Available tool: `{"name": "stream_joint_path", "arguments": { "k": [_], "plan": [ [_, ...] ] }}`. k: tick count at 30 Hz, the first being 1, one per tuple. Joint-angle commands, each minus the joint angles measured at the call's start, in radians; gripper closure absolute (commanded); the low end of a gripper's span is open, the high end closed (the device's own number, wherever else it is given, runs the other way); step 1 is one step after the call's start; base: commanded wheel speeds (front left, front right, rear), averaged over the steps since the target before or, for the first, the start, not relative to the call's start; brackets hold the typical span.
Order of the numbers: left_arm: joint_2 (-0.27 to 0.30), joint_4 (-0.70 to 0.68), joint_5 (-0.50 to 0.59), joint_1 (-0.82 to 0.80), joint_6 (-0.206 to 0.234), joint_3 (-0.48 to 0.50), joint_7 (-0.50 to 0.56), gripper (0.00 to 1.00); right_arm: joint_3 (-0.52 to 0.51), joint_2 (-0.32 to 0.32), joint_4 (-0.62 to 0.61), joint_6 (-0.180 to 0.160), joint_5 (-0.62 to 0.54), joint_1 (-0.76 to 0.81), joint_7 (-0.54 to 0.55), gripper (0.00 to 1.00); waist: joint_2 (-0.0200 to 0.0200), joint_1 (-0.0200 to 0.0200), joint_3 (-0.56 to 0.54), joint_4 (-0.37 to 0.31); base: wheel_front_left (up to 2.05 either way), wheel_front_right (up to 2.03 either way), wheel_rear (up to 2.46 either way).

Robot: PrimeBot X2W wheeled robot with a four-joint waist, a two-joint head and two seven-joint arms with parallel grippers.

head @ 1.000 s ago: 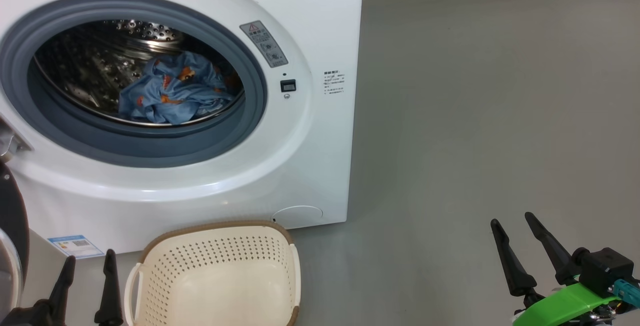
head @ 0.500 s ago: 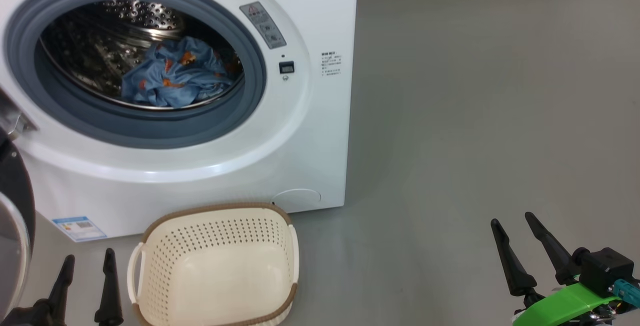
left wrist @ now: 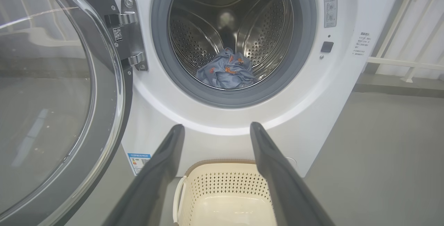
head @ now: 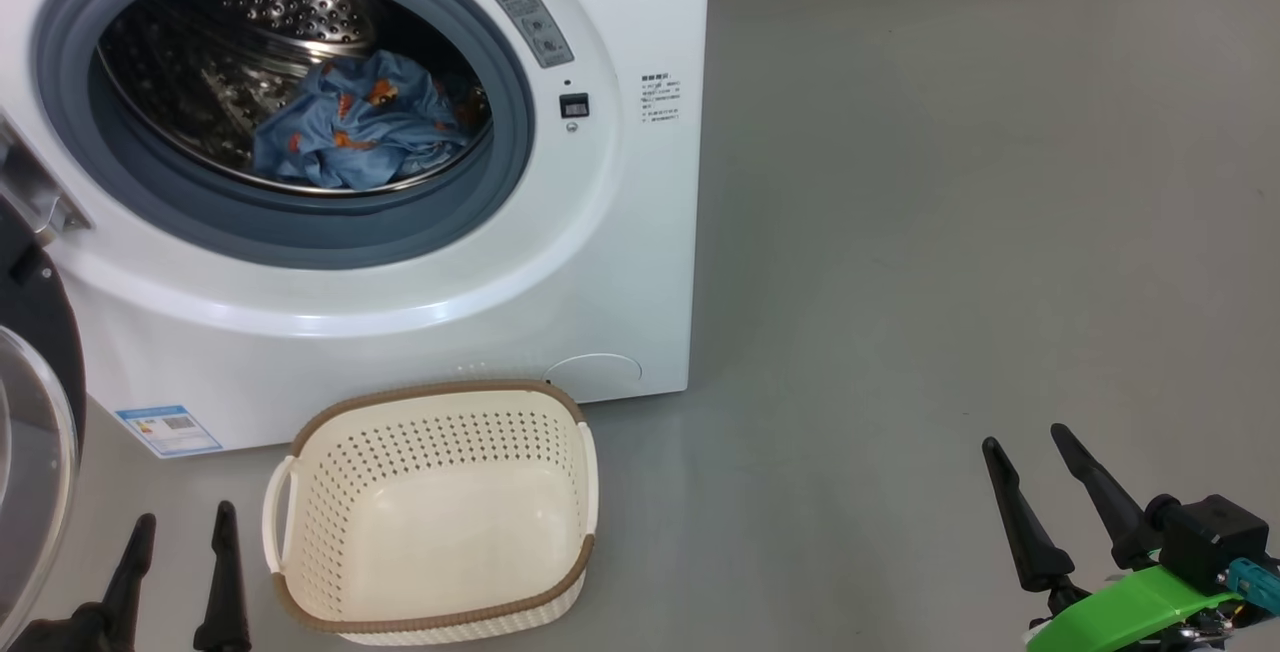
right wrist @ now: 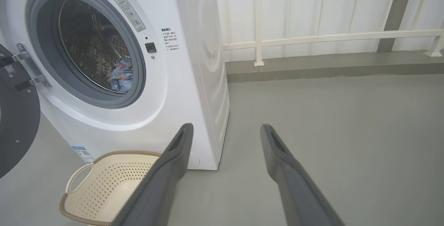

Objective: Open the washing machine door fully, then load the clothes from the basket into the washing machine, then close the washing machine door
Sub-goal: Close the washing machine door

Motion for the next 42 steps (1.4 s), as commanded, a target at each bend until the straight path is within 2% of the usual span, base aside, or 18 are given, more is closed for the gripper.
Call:
{"name": "stream_joint_path", "arguments": {
  "k": [1,10,17,42],
  "plan": [
    [0.029,-0.027,-0.003,-0.017,0.001,0.029,-0.006,0.0,0.012,-0.019,-0.025,0.004,0.001,-0.014,-0.008,0.0,0.0,0.0,-0.001,0.002,0.0,0.0,0.0],
    [0.028,-0.032,-0.003,-0.017,0.001,0.026,-0.006,0.0,0.013,-0.024,-0.026,0.004,-0.004,-0.02,-0.008,0.0,0.0,0.0,0.001,0.034,0.0,0.0,0.0],
    [0.018,-0.027,-0.005,-0.015,0.001,0.03,-0.006,0.0,0.032,-0.031,-0.026,0.004,-0.006,-0.032,-0.008,0.0,0.0,0.0,0.005,0.098,0.0,0.0,0.0],
    [-0.052,-0.035,0.002,-0.002,0.001,0.087,-0.006,0.0,0.152,-0.057,0.009,0.004,0.006,-0.15,-0.008,0.0,0.0,0.0,0.042,0.55,0.0,0.0,0.0]
  ]
}}
